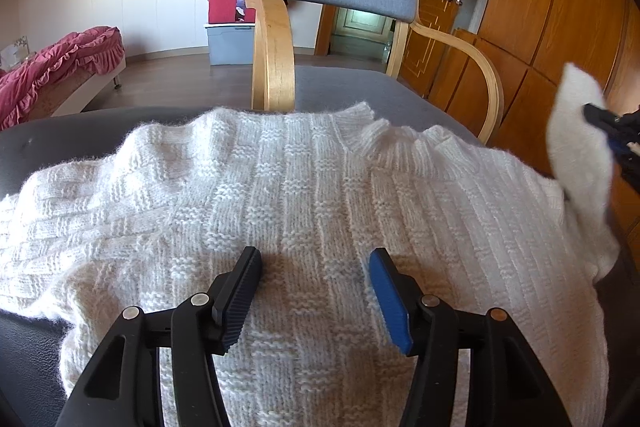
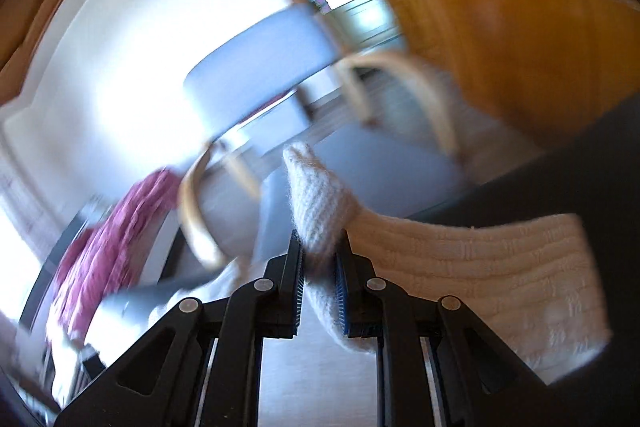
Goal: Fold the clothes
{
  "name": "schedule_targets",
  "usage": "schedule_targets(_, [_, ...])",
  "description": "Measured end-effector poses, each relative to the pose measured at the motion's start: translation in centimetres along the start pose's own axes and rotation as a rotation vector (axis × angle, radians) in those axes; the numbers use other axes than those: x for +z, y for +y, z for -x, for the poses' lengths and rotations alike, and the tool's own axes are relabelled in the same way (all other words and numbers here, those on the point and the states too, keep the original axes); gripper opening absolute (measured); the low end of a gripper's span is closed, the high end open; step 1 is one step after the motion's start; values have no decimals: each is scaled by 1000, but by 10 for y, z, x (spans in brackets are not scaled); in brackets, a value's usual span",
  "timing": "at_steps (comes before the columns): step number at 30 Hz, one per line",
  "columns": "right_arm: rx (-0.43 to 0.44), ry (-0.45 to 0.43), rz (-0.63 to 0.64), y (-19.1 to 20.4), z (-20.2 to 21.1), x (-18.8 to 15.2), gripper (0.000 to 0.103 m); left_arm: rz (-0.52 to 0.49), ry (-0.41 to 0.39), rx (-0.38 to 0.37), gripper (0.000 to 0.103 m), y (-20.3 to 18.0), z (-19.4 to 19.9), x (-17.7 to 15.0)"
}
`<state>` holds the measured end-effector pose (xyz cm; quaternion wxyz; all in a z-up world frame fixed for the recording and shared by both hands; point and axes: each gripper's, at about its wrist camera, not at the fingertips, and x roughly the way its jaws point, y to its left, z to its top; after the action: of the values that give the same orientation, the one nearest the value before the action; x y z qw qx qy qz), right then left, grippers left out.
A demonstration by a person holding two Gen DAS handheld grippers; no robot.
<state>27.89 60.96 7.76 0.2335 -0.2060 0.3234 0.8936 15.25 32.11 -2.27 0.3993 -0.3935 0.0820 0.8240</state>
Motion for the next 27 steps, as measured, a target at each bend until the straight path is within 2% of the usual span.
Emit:
schedule_targets(3, [62, 77, 56, 38, -38, -22, 15, 32, -6, -25, 57, 5, 1, 0])
schedule_targets(6, [112, 146, 116, 75, -54, -45, 15, 37, -8, -29, 57, 5, 1, 0])
schedule_targets(9, [109, 191, 168, 94, -59, -86, 15, 43, -8, -35, 57, 4, 1, 0])
schedule_targets(12, [93, 232, 194, 92, -75, -115, 15, 60, -10, -50, 57, 6, 1, 0])
schedule_targets(16, [100, 278, 165, 78, -68, -130, 15, 70, -11, -60, 57, 9, 1, 0])
schedule_targets(19, [132, 310, 127, 72, -72, -127, 22, 69, -10, -62, 57, 9, 1, 0])
schedule_targets(21, [162, 329, 97, 68, -66, -125, 36, 70, -9, -65, 58, 10, 1, 0])
schedule_targets(22, [182, 341, 78, 66, -62, -123, 39, 71, -9, -68, 58, 10, 1, 0])
schedule_targets(25, [221, 298, 58, 57, -33, -116, 41, 76, -9, -80, 59, 11, 1, 0])
schedule_targets(27, [189, 231, 80, 44, -3, -113, 41, 82, -10, -93, 59, 12, 1, 0])
